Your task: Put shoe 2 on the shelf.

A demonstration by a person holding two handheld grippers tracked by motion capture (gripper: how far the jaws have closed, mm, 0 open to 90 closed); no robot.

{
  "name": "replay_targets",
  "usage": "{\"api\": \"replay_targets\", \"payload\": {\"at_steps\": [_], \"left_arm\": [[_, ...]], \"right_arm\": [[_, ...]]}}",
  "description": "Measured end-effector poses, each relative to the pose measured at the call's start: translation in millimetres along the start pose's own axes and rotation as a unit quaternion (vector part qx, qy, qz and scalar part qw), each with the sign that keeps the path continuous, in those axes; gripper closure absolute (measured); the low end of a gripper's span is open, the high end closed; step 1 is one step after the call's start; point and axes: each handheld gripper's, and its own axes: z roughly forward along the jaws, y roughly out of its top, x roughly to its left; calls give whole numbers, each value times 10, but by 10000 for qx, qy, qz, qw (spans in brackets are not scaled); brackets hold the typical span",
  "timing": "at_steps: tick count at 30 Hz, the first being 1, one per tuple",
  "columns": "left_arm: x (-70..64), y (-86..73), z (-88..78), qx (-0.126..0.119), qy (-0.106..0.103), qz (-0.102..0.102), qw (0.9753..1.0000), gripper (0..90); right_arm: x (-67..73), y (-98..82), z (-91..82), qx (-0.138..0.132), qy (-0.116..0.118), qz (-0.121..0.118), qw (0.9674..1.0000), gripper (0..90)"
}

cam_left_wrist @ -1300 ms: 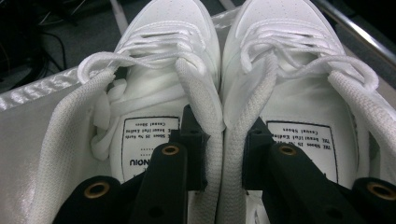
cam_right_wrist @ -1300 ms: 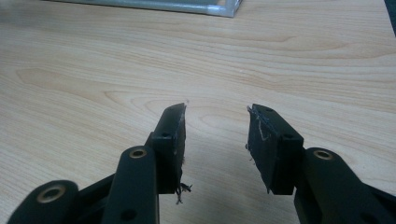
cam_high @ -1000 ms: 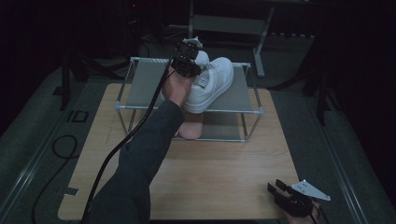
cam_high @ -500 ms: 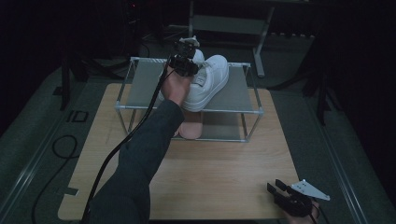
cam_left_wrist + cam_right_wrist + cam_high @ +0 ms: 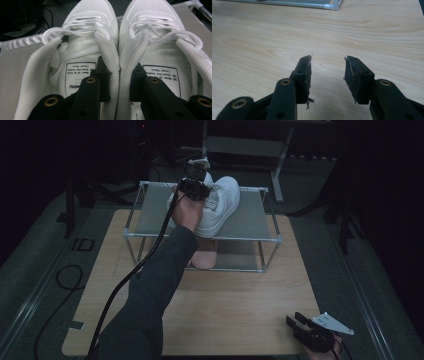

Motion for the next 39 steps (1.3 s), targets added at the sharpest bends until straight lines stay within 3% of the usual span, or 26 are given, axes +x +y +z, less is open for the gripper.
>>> {"api": "replay_targets", "payload": {"at_steps": [39], "left_arm": [[147,-40,13,-29,479,-258,9985,751]], "right_arm": [[19,7,19,11,35,-26,10000,559]]}}
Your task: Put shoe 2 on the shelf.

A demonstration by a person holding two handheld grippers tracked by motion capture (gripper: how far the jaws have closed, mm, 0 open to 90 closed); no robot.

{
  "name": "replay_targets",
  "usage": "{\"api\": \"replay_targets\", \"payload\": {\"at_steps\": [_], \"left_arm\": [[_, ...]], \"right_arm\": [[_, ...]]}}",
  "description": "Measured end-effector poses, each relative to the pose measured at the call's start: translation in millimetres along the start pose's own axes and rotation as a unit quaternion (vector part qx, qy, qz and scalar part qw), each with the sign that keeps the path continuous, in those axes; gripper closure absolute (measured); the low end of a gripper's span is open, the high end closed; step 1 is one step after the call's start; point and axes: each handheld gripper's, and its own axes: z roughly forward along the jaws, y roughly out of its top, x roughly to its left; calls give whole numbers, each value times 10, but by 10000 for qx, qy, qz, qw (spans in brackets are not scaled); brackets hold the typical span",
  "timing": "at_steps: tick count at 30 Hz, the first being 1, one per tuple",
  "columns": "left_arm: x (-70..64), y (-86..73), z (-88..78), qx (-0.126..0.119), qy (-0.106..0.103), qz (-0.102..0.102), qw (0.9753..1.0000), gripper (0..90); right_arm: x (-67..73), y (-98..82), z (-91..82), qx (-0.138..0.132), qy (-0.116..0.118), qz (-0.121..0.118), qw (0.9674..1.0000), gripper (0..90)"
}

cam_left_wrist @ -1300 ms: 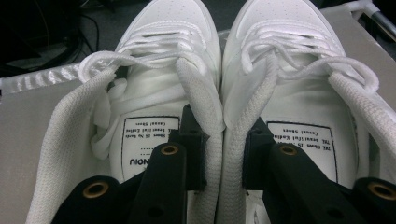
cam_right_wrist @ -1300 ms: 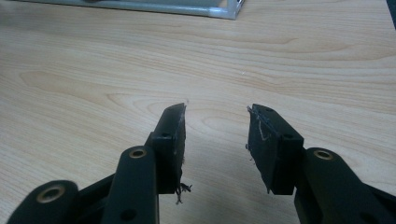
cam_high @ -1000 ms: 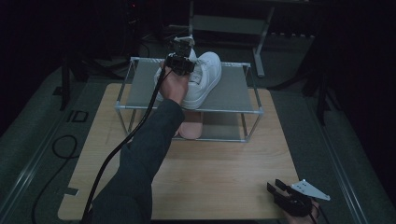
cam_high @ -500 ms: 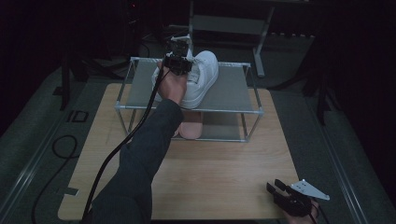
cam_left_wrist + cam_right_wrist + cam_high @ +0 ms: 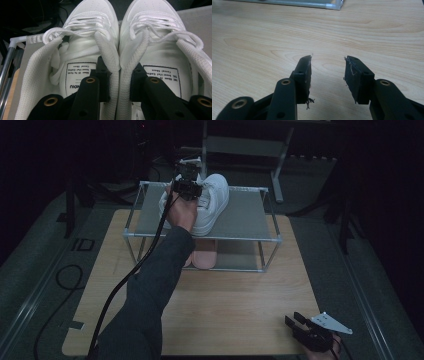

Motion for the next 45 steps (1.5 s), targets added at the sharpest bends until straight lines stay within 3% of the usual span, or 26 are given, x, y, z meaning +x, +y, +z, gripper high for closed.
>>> {"api": "replay_targets", "payload": {"at_steps": [19,26,41,45], "left_arm": [[50,-8,23,-33,241,-199,9995,749],[51,-25,45,-54,468,-204,9987,749],[7,-2,63,21,512,-268,9983,729],[7,9,62,67,456,-368,9983,722]], "right_arm": [[-4,-1,-3,0,6,7,10000,559],[-2,-2,-1,11,0,-3,10000,559],[10,-7,-14,42,-48,-44,10000,559],[14,-6,-9,48,-44,-53,10000,558]]}}
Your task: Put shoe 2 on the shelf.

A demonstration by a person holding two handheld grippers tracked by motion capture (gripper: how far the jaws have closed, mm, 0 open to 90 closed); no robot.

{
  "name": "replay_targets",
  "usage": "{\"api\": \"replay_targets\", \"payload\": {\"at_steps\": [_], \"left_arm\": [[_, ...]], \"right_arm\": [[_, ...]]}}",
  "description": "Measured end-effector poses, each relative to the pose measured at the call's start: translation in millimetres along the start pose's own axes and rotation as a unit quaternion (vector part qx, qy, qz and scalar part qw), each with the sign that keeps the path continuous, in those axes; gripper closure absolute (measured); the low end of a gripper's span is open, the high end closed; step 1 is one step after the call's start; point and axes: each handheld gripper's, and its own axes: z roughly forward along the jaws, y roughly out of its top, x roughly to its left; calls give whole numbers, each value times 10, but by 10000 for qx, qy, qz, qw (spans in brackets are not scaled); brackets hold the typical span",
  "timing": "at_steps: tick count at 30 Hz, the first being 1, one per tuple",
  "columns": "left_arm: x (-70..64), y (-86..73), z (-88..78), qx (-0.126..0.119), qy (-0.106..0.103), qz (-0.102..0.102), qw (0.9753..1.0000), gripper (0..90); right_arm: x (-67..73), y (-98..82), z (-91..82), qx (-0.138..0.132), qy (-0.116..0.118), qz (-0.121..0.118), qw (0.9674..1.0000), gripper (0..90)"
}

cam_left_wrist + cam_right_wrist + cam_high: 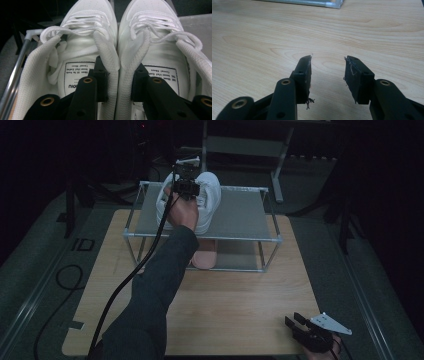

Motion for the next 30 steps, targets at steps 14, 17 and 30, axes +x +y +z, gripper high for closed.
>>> {"api": "replay_targets", "payload": {"at_steps": [14,17,30], "left_arm": [[-97,57,-28,157,-55,-148,9998,707],[-117,61,-29,210,-90,-157,9996,699],[-129,48,-31,275,-409,-6,9988,639]], "right_arm": [[3,0,6,11,7,-7,10000,558],[4,2,2,3,8,-6,10000,558],[15,8,14,13,11,-28,10000,558]]}}
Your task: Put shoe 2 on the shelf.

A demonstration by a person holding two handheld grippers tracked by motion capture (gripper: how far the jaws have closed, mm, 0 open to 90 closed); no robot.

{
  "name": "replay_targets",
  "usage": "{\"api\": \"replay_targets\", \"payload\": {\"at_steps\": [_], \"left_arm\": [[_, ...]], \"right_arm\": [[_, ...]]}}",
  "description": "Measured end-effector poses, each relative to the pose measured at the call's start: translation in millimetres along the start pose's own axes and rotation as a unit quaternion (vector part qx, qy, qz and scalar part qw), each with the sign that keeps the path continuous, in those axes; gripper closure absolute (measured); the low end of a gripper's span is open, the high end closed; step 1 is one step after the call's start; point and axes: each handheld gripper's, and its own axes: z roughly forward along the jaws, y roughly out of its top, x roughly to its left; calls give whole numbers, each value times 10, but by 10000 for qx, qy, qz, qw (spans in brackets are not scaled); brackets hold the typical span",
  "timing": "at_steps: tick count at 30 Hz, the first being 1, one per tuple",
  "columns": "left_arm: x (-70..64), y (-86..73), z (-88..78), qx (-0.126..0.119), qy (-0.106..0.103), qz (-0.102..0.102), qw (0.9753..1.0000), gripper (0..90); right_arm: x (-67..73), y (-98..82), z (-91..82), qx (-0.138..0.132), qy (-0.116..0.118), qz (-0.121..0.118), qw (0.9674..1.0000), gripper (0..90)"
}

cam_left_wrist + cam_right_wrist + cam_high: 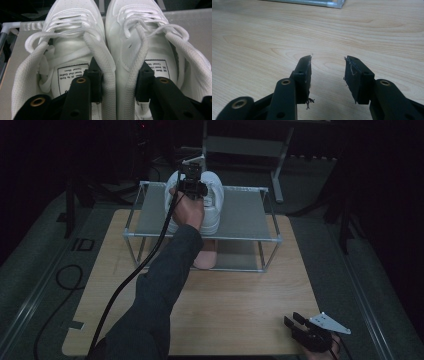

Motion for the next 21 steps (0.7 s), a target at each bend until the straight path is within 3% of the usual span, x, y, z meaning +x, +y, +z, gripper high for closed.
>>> {"api": "replay_targets", "payload": {"at_steps": [3,4,10,21], "left_arm": [[44,-13,-5,15,-175,85,9998,585],[51,-17,-7,17,-155,200,9997,572],[89,-35,-26,20,-336,405,9986,509],[176,-105,-132,-161,-483,919,9945,499]], "right_arm": [[-1,-1,-1,-1,-2,1,10000,558],[0,-1,-3,-3,0,1,10000,558],[1,0,0,1,4,-9,10000,556],[-3,-3,-1,-1,-1,-14,10000,554]]}}
